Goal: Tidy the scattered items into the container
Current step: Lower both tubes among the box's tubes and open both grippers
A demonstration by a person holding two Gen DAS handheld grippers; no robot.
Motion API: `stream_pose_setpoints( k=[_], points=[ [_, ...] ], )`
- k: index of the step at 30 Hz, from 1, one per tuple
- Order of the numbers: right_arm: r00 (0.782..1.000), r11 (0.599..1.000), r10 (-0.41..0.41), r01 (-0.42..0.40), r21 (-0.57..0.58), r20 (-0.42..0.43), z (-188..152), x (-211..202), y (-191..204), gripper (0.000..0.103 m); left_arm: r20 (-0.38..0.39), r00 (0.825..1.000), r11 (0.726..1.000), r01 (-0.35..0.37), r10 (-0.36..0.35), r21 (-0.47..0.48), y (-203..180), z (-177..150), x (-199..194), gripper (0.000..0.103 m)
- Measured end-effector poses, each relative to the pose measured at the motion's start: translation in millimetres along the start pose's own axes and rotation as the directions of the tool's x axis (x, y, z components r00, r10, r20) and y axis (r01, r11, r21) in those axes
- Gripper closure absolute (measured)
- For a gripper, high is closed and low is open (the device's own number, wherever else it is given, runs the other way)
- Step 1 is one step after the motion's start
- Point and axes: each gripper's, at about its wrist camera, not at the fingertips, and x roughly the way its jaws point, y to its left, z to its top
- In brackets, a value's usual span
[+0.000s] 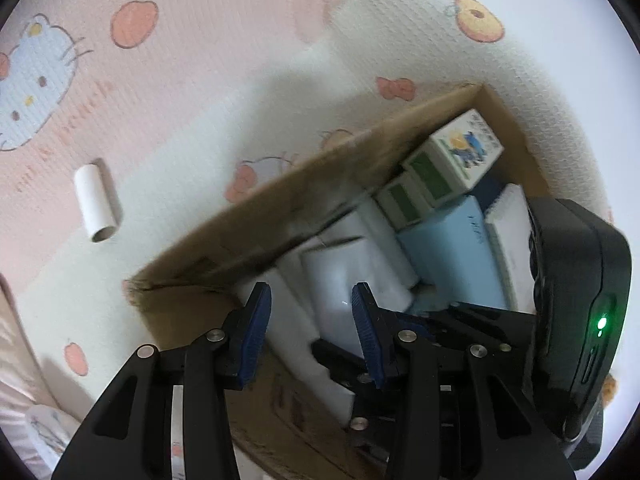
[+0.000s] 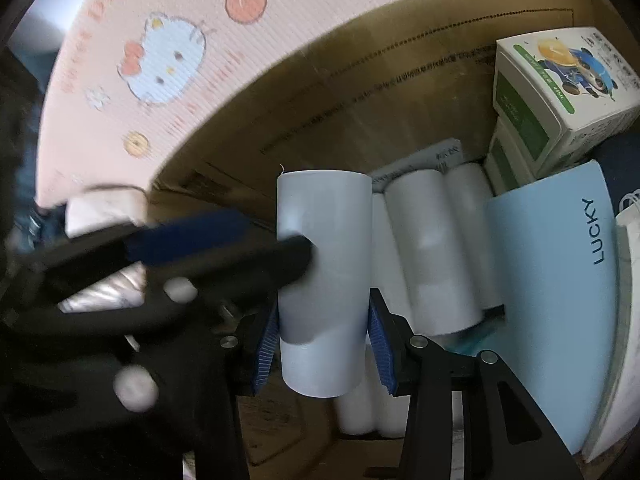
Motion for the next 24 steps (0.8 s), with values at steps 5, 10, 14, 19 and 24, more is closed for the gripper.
stream_pose_setpoints(
  k=[5, 10, 14, 19, 24],
  points=[
    [0.999, 0.999, -0.031, 0.030, -0.039, -0.025, -2, 9, 6, 0.063, 0.032, 0.999, 0.999, -0.011, 0.010, 0.030, 5, -4, 2, 0.061],
    [0.998, 0.996, -0.069, 0.069, -0.052, -0.008, -1, 9, 8, 0.063, 0.035, 0.999, 0.998, -0.028, 0.027, 0.050, 6, -5, 1, 0.066],
    [0.998, 0.997, -0.061, 0.061, -0.037, 0.013, -2, 3, 6, 0.063, 0.034, 0.999, 0.999, -0.017, 0.016, 0.033, 6, -6, 0, 0.066],
    [0.999, 0.998, -0.026, 0.028, -0.050, 0.032, -11, -5, 9, 0.063, 0.035, 0.999, 0.996, -0.001, -0.002, 0.088, -6, -15, 0, 0.077],
    [0.999, 0.998, -0.050, 0.051, -0.049, 0.004, -17, 0, 12, 0.072, 0.037, 0.999, 0.995, -0.004, 0.001, 0.104, -7, -14, 1, 0.084]
  ],
)
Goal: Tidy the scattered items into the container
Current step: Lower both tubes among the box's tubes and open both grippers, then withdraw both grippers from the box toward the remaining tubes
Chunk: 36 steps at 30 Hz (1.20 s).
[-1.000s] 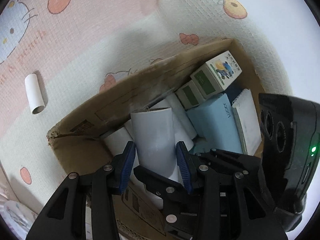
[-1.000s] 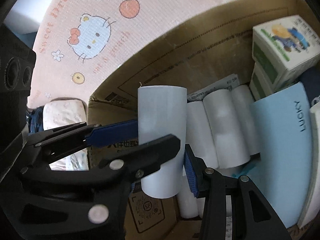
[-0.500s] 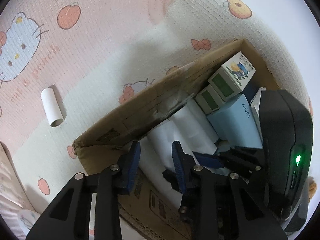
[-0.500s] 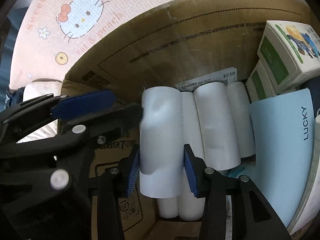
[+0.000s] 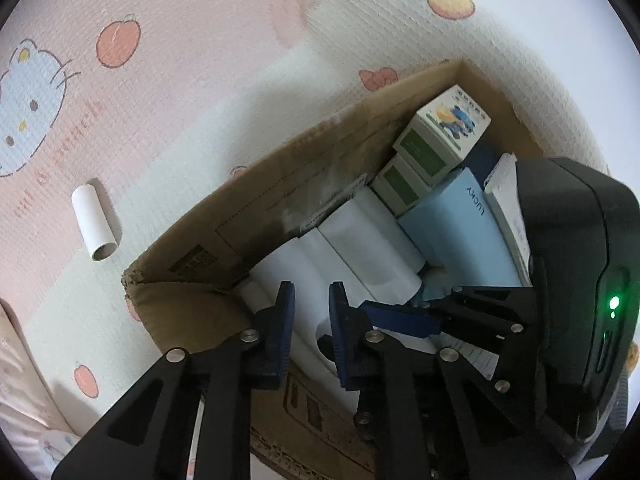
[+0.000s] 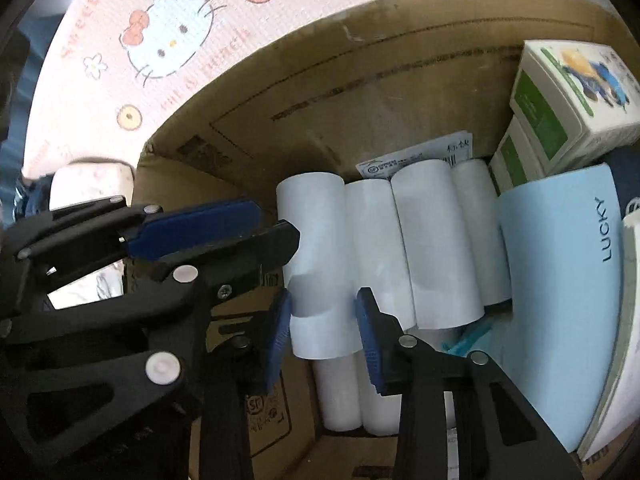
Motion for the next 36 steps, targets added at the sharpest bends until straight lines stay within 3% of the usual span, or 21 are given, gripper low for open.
stream_pose_setpoints(
  k=[6, 10, 12, 17, 19, 24, 28, 31, 36],
  points=[
    [1.000, 0.999, -0.006, 0.005, 0.043, 0.020, -4, -4, -1, 0.072, 0.011, 0.999, 0.997, 0.053, -0.053, -0.057, 8, 1, -7, 0.085],
    [0.996, 0.998, -0.051, 0.048, 0.033, 0.073, -12, -21, 10, 0.072, 0.058, 0.995, 0.994, 0.087, -0.082, -0.072, 9, -5, -19, 0.085],
    [0.986, 0.993, -0.114, 0.113, 0.015, 0.126, -19, -36, 21, 0.072, 0.094, 0.989, 0.990, 0.125, -0.118, -0.071, 8, -10, -30, 0.085],
    [0.939, 0.964, -0.261, 0.267, 0.001, 0.223, -42, -66, 48, 0.072, 0.167, 0.970, 0.978, 0.193, -0.179, -0.074, 11, -27, -55, 0.082],
    [0.917, 0.951, -0.299, 0.310, 0.000, 0.264, -46, -72, 64, 0.072, 0.204, 0.960, 0.975, 0.211, -0.194, -0.064, 14, -36, -64, 0.074],
    [0.885, 0.946, -0.297, 0.323, -0.015, 0.359, -54, -88, 78, 0.072, 0.252, 0.951, 0.981, 0.193, -0.179, -0.031, 19, -60, -82, 0.067],
    [0.864, 0.925, -0.331, 0.376, -0.050, 0.379, -83, -97, 83, 0.072, 0.262, 0.940, 0.971, 0.235, -0.217, -0.040, 33, -83, -87, 0.067],
    [0.827, 0.887, -0.401, 0.458, -0.059, 0.394, -95, -92, 96, 0.071, 0.270, 0.937, 0.968, 0.244, -0.221, -0.056, 45, -96, -87, 0.066],
    [0.739, 0.808, -0.490, 0.584, -0.077, 0.462, -116, -89, 125, 0.071, 0.274, 0.927, 0.956, 0.284, -0.254, -0.076, 77, -121, -76, 0.064]
  ],
)
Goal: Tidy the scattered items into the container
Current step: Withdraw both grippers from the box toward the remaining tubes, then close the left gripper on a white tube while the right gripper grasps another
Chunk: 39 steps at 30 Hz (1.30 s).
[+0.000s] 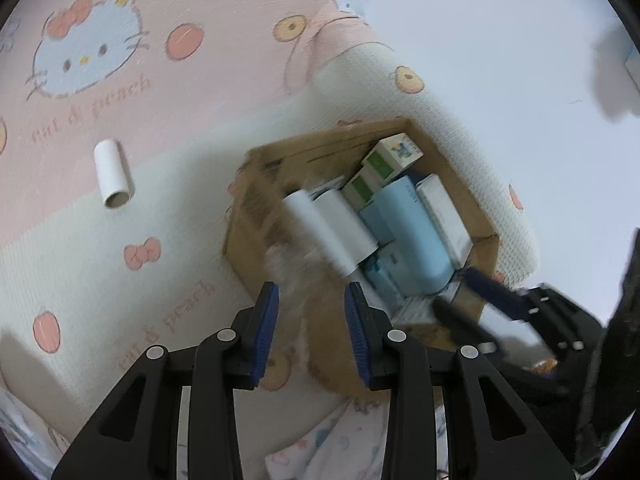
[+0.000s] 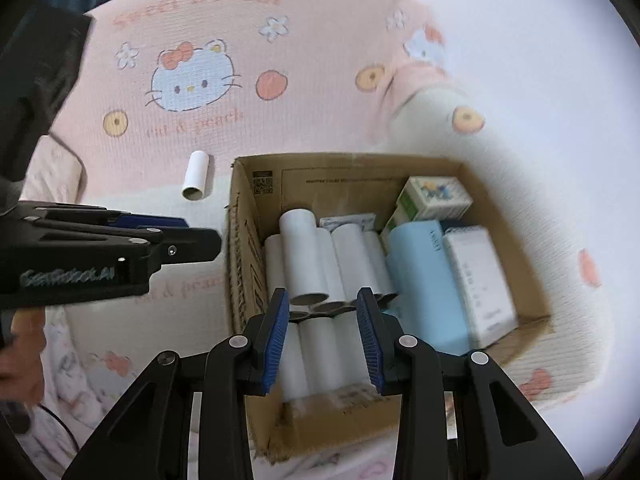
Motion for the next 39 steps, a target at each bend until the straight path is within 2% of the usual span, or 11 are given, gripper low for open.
stream_pose_setpoints(
  k=[3, 5, 10, 16, 21, 25, 29, 31, 34, 36, 39],
  points=[
    [0.998, 0.997, -0.042, 0.044, -0.062, 0.046, -8, -12, 19, 0.070, 0.011, 1.000, 0.999, -0.008, 0.008, -0.033, 33, -16, -1, 0.061],
    [0.997, 0.995, -0.051, 0.056, -0.088, 0.063, -16, -15, 31, 0.064, 0.011, 1.000, 0.997, -0.003, 0.004, -0.072, 55, -25, -2, 0.061],
    [0.994, 0.989, -0.069, 0.079, -0.122, 0.083, -33, -13, 62, 0.063, 0.026, 0.999, 0.988, -0.040, 0.044, -0.150, 112, -47, -11, 0.060],
    [0.987, 0.977, -0.097, 0.119, -0.179, 0.126, -30, -1, 106, 0.062, 0.043, 0.997, 0.970, -0.059, 0.071, -0.235, 171, -61, -12, 0.057],
    [0.985, 0.957, -0.099, 0.133, -0.259, 0.140, -24, 25, 143, 0.062, 0.046, 0.976, 0.965, -0.202, 0.213, -0.165, 198, -68, 4, 0.057],
    [0.990, 0.951, -0.071, 0.104, -0.290, 0.121, -20, 54, 164, 0.062, 0.056, 0.991, 0.979, -0.114, 0.125, -0.167, 200, -49, 19, 0.057],
    [0.995, 0.959, -0.040, 0.065, -0.277, 0.095, -12, 89, 178, 0.062, 0.050, 0.990, 0.980, -0.124, 0.133, -0.154, 203, -32, 39, 0.057],
    [0.996, 0.963, -0.034, 0.055, -0.265, 0.083, -6, 108, 181, 0.062, 0.030, 0.995, 0.979, -0.088, 0.095, -0.185, 212, -27, 46, 0.057],
    [0.999, 0.976, 0.009, 0.001, -0.219, 0.045, 2, 130, 179, 0.062, 0.023, 1.000, 0.962, 0.007, 0.000, -0.274, 229, -18, 53, 0.057],
    [0.999, 0.985, 0.039, -0.037, -0.166, 0.005, 12, 149, 176, 0.062, 0.045, 0.999, 0.954, 0.024, -0.011, -0.300, 238, -10, 54, 0.057],
    [0.999, 0.990, 0.037, -0.038, -0.137, -0.005, 22, 167, 176, 0.062, 0.070, 0.997, 0.942, 0.050, -0.028, -0.332, 254, 4, 59, 0.057]
  ],
)
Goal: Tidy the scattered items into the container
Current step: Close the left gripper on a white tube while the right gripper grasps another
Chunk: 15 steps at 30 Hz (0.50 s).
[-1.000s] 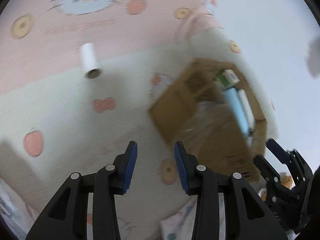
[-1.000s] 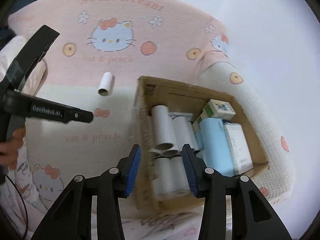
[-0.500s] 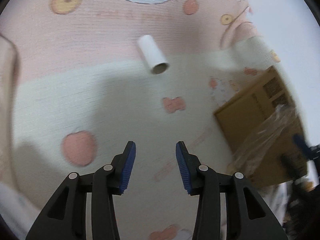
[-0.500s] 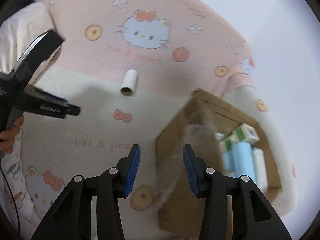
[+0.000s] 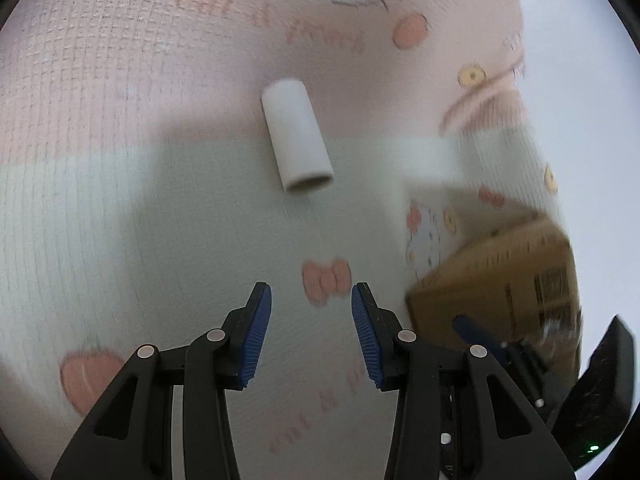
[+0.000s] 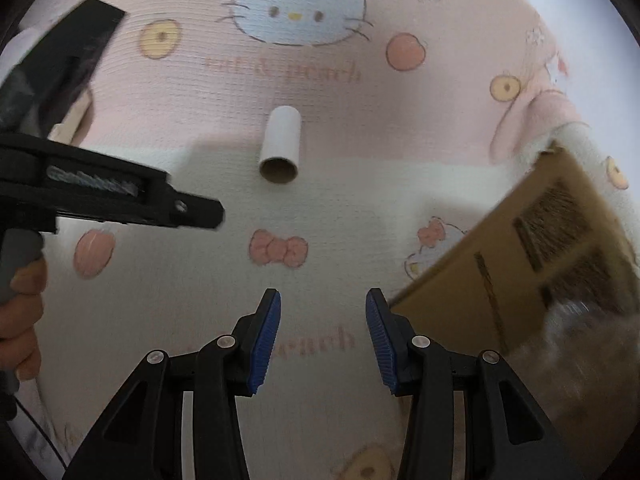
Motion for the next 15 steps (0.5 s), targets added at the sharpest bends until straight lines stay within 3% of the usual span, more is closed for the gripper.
stream_pose_setpoints(
  k=[4, 10, 15],
  points=[
    [1.000, 1.000, 0.007, -0.007, 0.015, 0.008, 16, 24, 3, 0.062, -0.009, 0.999, 0.995, 0.047, -0.048, -0.083, 19, 25, 14, 0.057],
    [0.997, 0.994, 0.079, -0.080, 0.072, 0.010, 41, 56, 5, 0.062, 0.023, 0.996, 0.982, 0.087, -0.084, -0.166, 40, 58, 31, 0.057],
    [0.996, 0.994, 0.090, -0.091, 0.063, 0.028, 59, 74, 10, 0.061, 0.039, 0.989, 0.971, 0.145, -0.140, -0.191, 46, 80, 44, 0.057]
  ],
)
